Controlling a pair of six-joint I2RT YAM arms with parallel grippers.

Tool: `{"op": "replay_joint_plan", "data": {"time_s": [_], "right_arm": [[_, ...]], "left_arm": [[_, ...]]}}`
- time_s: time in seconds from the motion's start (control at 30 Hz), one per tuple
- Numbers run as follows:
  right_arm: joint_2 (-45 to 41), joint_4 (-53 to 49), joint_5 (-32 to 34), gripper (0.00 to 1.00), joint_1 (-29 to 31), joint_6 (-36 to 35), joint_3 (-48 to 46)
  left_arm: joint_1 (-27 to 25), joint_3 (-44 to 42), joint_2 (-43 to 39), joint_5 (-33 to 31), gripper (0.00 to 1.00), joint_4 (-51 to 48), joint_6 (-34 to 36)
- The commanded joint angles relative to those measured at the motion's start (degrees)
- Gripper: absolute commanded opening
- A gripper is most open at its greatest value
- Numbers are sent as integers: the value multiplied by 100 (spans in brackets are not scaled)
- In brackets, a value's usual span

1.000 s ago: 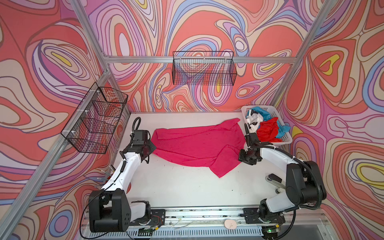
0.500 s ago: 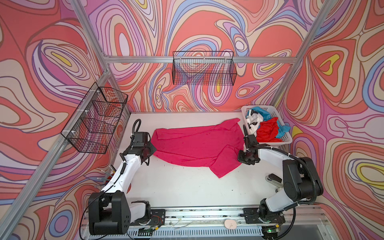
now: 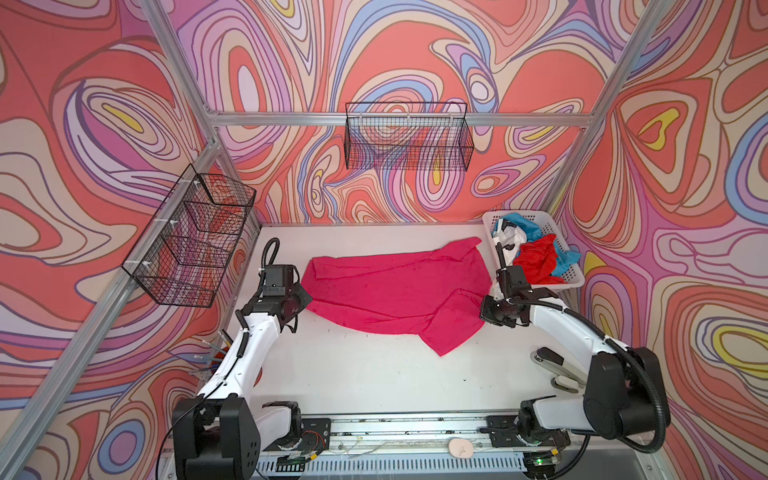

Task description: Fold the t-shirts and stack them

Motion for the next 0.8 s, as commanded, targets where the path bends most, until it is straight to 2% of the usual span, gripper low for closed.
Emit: {"op": "replay_joint_plan", "data": {"time_s": [0.0, 0.17, 0.4, 0.57, 0.77], "right_arm": [[-327, -555, -33, 0, -28, 51, 533], [-343, -1030, -93, 0, -28, -70, 853], [-833, -511, -444, 0, -29, 488, -833], [-760, 21, -473, 16, -20, 693, -1394], [-494, 358, -523, 21, -17, 799, -1672]], "left_arm": [[28, 351, -202, 92, 0, -287, -35], [22, 705, -205, 240, 0, -469, 53], [28, 562, -398, 135, 0, -507, 68], [19, 519, -307, 140, 0, -465, 111], [30, 516, -159, 195, 0, -375, 60]]}}
